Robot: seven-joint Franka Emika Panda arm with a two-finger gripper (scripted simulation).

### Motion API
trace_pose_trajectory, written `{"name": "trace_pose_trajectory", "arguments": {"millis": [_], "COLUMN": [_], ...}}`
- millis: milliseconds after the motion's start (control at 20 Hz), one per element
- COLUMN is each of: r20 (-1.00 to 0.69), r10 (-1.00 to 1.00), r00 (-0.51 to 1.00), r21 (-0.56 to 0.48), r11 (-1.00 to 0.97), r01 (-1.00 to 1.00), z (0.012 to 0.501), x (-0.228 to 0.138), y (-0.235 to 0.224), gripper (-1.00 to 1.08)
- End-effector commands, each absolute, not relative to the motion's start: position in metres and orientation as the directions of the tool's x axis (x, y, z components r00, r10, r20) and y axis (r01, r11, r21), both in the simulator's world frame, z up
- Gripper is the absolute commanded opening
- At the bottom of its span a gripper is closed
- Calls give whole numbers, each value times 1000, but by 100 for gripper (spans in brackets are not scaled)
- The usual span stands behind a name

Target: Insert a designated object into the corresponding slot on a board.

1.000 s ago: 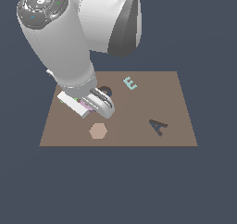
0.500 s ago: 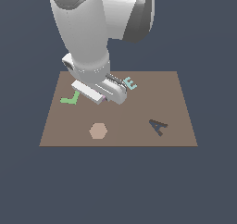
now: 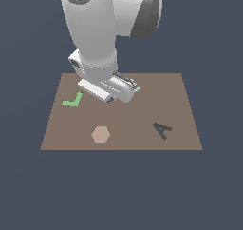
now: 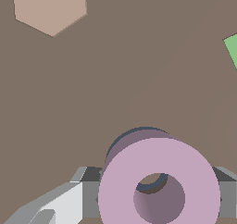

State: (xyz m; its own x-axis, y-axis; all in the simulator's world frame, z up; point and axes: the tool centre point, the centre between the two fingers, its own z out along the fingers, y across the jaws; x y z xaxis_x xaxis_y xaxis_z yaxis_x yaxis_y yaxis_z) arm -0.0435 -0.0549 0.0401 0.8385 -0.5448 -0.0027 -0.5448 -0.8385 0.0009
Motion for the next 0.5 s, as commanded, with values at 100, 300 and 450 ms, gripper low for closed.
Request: {"name": "trace_pose_trajectory", "arguments": {"millis": [100, 300, 450], "r20": [-2, -1, -1], "r10": [-545, -545, -545], "r00": [838, 839, 839], "r21": [1, 0, 0], "r11": [-838, -839, -839], "r01": [-545, -545, -545], "z": [34, 30, 30], "x": [-44, -44, -44], "y": [-55, -55, -55], "gripper": [-100, 100, 100]}}
